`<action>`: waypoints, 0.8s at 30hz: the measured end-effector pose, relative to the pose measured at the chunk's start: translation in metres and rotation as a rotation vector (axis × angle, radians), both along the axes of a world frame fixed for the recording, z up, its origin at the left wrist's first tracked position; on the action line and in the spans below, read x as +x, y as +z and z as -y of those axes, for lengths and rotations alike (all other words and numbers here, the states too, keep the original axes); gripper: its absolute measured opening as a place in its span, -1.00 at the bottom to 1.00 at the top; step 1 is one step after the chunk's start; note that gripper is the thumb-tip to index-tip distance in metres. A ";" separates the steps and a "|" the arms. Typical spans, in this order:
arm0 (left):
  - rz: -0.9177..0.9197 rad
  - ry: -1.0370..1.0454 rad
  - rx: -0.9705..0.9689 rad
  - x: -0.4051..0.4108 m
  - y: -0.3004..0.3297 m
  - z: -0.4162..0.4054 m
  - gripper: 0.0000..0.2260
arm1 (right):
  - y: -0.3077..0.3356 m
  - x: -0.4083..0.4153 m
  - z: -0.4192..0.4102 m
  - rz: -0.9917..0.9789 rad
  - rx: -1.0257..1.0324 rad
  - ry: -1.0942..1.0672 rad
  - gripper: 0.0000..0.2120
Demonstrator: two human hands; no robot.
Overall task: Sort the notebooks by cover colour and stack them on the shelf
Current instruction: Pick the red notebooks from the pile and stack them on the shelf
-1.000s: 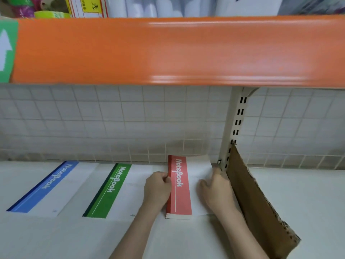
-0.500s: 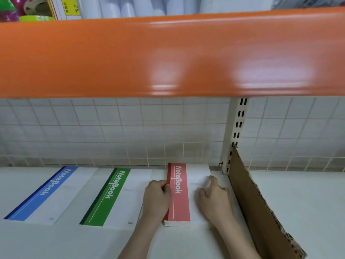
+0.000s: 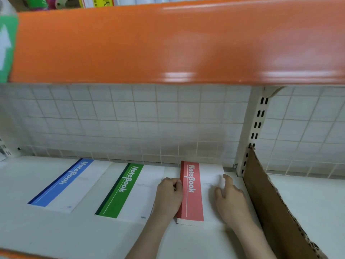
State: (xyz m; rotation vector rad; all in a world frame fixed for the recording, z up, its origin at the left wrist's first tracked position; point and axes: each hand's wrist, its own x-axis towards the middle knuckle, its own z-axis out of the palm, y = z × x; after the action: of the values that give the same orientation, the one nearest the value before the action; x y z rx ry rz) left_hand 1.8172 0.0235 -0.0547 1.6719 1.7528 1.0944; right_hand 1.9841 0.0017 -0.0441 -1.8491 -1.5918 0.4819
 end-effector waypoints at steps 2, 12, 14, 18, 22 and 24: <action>-0.008 0.002 -0.009 0.000 0.000 0.002 -0.71 | 0.002 -0.001 0.001 -0.015 -0.010 -0.004 -0.54; -0.014 -0.032 -0.085 -0.007 0.012 0.008 -0.72 | 0.013 -0.013 0.010 0.095 -0.093 -0.030 -0.52; -0.050 -0.053 -0.070 -0.014 0.018 0.009 -0.75 | 0.019 -0.014 0.010 0.159 -0.063 -0.032 -0.51; -0.158 -0.021 0.014 -0.041 0.028 0.018 -0.75 | 0.035 -0.033 0.013 0.355 0.014 -0.010 -0.52; -0.207 0.020 0.055 -0.078 0.036 0.035 -0.74 | 0.045 -0.077 0.012 0.411 -0.010 0.137 -0.52; -0.232 0.056 0.065 -0.099 0.040 0.044 -0.74 | 0.047 -0.105 0.011 0.398 0.014 0.228 -0.52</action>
State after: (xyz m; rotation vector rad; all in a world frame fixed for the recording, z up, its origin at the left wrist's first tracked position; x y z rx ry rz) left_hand 1.7179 -0.0208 -0.0148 1.8625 1.9361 1.0255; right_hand 1.8793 -0.0094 0.0031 -1.8417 -2.0781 0.2030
